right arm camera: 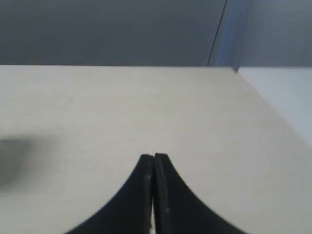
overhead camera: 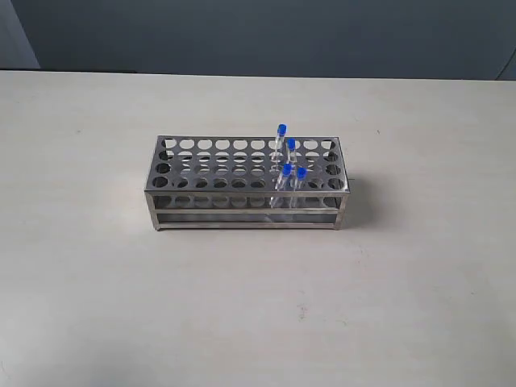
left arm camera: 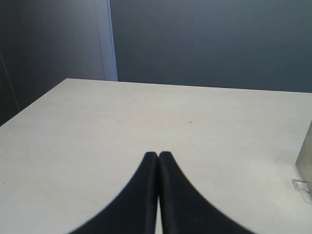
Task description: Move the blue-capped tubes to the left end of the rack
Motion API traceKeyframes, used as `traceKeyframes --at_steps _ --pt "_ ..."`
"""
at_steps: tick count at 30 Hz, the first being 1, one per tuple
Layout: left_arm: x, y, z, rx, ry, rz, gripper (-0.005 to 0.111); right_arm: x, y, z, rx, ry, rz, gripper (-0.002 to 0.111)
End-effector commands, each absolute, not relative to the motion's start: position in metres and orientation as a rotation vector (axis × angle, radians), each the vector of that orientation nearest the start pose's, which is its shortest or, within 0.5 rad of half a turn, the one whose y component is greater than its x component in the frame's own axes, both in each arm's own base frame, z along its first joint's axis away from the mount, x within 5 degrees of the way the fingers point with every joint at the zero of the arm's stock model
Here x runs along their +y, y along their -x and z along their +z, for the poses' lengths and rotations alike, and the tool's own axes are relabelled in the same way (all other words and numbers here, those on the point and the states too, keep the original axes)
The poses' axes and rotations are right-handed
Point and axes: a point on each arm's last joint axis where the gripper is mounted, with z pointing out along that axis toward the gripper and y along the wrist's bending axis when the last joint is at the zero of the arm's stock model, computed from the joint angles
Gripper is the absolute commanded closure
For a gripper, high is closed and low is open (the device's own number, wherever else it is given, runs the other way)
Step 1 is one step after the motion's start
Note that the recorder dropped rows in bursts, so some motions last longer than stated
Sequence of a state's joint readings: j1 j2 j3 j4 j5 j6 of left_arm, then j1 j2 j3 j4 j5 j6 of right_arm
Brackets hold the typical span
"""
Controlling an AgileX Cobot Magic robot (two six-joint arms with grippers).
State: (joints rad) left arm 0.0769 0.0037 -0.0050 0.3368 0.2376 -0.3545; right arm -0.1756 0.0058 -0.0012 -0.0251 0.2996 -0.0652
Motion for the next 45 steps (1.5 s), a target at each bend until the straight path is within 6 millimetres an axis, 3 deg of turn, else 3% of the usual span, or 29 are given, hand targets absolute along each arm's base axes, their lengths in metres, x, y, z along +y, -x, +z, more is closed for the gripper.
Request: traceKeyframes --at_steps 1,7,14,23,26,28,30,31,33,35,36,39,41,45 --pt "0.011 -0.055 0.193 1.704 0.143 0.094 0.106 -0.01 -0.056 0.208 1.542 -0.061 -0.221 0.108" --pt "0.011 -0.055 0.193 1.704 0.143 0.094 0.106 -0.012 -0.053 0.223 1.323 -0.39 0.131 0.108" --pt "0.011 -0.055 0.193 1.704 0.143 0.094 0.106 -0.017 -0.051 0.229 1.171 -0.599 0.342 0.108" --pt "0.011 -0.055 0.193 1.704 0.143 0.094 0.106 -0.015 -0.053 0.223 1.218 -0.679 0.46 0.108" --pt "0.011 -0.055 0.193 1.704 0.143 0.094 0.106 -0.019 -0.049 0.232 1.099 -0.663 0.431 0.108" --pt "0.011 -0.055 0.193 1.704 0.143 0.094 0.106 -0.02 -0.044 0.26 0.974 -0.547 0.328 0.109" --pt "0.011 -0.055 0.193 1.704 0.143 0.094 0.106 -0.017 -0.056 0.315 1.004 -0.379 0.182 0.109" --pt "0.011 -0.055 0.193 1.704 0.143 0.094 0.106 -0.015 -0.07 0.357 1.005 -0.278 0.103 0.109" --pt "0.011 -0.055 0.193 1.704 0.143 0.094 0.106 -0.013 -0.116 0.425 1.044 -0.07 -0.019 0.109" --pt "0.011 -0.055 0.193 1.704 0.143 0.094 0.106 -0.012 -0.154 0.456 1.124 0.017 -0.008 0.109" --pt "0.011 -0.055 0.193 1.704 0.143 0.094 0.106 -0.009 -0.171 0.459 1.179 0.083 -0.008 0.109" --pt "0.011 -0.055 0.193 1.704 0.143 0.094 0.106 0.02 -0.208 0.439 1.338 0.335 0.175 0.109" --pt "0.011 -0.055 0.193 1.704 0.143 0.094 0.106 0.045 -0.232 0.397 1.488 0.482 0.333 0.109" --pt "0.011 -0.055 0.193 1.704 0.143 0.094 0.106 0.077 -0.263 0.304 1.711 0.508 0.309 0.109"
